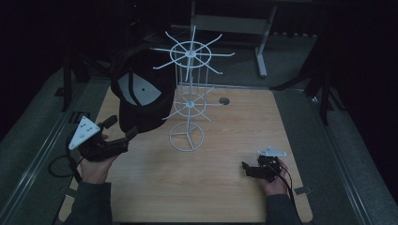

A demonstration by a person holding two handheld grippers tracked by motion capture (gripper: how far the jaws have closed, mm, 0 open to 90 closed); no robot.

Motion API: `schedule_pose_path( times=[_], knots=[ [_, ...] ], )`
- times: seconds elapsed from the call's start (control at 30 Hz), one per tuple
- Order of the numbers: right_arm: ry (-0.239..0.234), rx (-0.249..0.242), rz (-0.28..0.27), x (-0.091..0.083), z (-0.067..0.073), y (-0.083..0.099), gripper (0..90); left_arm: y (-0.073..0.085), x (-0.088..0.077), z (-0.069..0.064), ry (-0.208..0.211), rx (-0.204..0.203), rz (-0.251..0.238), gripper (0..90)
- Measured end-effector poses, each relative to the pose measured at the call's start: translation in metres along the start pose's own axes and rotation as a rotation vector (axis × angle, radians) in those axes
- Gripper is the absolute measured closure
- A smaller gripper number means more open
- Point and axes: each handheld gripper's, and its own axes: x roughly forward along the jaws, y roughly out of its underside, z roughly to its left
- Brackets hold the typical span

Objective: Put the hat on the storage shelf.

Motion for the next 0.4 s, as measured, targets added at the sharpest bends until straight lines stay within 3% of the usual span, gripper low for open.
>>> schedule_pose_path(
  times=[0.4],
  knots=[
    [0.000,0.000,0.000,0.0000,0.0000,0.0000,13.2,0.0024,-0.0038,0.0012,0.009,-0.021,0.002,18.2]
  ],
)
